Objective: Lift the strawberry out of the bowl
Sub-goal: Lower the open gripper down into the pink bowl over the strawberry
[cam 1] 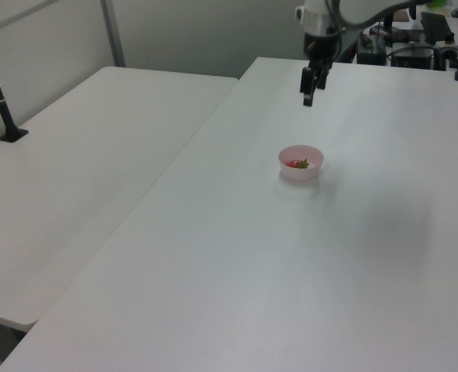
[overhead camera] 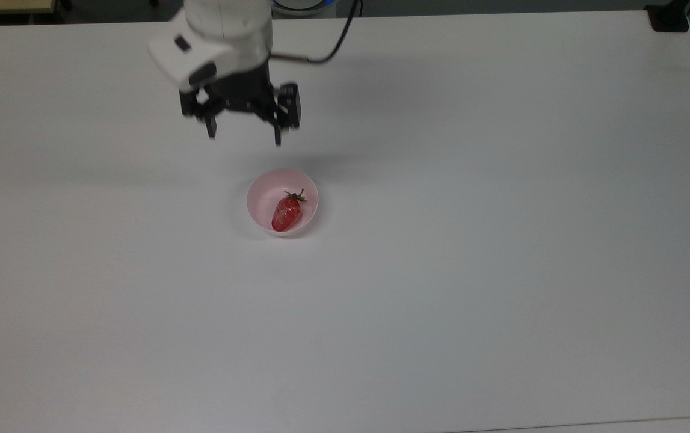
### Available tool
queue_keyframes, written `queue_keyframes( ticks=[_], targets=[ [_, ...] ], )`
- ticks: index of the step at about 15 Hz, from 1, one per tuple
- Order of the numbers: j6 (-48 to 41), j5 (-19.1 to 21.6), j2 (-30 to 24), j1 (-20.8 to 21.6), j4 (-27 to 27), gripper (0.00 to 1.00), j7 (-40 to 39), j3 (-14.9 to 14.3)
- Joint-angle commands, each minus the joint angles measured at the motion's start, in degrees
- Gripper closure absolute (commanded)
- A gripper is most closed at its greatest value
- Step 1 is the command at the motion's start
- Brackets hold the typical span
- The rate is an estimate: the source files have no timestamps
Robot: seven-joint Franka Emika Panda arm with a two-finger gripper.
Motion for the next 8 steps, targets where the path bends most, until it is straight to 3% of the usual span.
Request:
queue_keyframes(
  ticks=[1,8],
  targets=[
    [4.14,1.04,4.59,0.38,1.00,0.16,-4.46,-0.24],
    [7.22,0.86,10.84,3.28,0.22,0.20,-5.81,-0.15]
  ],
)
